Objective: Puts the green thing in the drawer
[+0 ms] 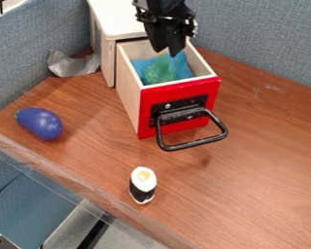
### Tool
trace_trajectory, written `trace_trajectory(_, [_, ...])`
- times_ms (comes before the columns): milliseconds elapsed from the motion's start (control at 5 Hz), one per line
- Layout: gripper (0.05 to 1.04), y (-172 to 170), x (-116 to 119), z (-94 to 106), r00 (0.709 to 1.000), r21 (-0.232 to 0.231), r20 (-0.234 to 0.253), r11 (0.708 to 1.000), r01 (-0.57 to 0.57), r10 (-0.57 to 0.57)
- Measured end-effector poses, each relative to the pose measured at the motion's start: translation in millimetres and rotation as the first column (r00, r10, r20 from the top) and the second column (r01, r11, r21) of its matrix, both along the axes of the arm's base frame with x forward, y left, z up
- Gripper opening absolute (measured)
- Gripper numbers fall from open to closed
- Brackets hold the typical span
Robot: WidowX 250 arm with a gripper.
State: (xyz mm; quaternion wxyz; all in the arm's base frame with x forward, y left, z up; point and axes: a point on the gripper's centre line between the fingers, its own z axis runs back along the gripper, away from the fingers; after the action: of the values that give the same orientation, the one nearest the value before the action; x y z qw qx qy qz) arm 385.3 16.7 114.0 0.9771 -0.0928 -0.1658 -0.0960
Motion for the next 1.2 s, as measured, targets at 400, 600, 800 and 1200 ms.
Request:
trace_trajectory(400, [1.009, -17.1, -12.5, 13.4, 0.999, 0.034, 0.036, 0.999, 0.031, -0.032])
trace_trajectory(600, [1.003, -30.3, -29.4, 34.9, 0.995, 0.062, 0.078, 0.997, 0.056, -0.061])
trace_trajectory(800, [1.0, -41.7, -46.3, 58.1, 0.991, 0.098, 0.104, 0.992, 0.076, -0.086])
trace_trajectory(1200, [1.0, -66.0, -70.7, 48.8, 0.986, 0.113, -0.006, 0.979, 0.168, -0.168])
